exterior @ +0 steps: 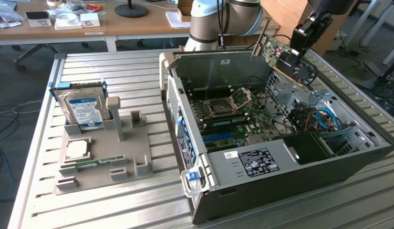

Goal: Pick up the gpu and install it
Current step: 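Insert the gpu into the slot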

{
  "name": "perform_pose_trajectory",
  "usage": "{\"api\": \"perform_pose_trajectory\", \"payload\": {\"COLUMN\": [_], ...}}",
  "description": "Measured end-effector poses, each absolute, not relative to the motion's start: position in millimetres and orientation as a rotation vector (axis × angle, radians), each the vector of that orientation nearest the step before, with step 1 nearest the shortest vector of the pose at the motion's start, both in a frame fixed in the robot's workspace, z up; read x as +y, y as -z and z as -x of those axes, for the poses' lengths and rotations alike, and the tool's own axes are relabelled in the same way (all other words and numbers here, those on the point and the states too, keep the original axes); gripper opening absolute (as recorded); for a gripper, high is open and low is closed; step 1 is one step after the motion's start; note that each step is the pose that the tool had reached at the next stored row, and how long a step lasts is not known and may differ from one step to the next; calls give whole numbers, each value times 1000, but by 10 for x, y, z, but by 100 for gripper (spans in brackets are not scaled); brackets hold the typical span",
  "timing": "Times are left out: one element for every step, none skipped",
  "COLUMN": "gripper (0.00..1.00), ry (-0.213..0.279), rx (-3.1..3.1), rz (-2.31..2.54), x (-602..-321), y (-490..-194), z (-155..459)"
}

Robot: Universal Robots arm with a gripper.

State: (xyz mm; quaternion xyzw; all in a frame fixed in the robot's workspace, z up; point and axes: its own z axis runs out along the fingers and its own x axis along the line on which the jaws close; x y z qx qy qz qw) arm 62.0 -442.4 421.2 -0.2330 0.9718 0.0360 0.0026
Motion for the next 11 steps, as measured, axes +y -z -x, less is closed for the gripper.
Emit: {"api": "perform_pose_trajectory", "payload": {"gripper": [27, 27, 27, 27, 27, 27, 27, 27, 27, 27, 27], "ry": [-113, -113, -113, -113, -113, -113, -113, -113, -114, -114, -114], "rx": [3042, 3036, 3029, 3022, 3015, 3007, 3000, 2992, 2984, 2975, 2967], "rz": [759, 786, 813, 841, 868, 897, 924, 951, 979, 1006, 1033], "x": [-4424, -4424, -4424, -4424, -4424, -4424, -4424, -4424, -4424, -4424, -4424], "y": [-4211, -4211, -4211, -4210, -4209, -4209, -4208, -4208, -4207, -4206, -4206], "z": [-620, -621, -620, -621, -621, -621, -620, -621, -620, -620, -620]}}
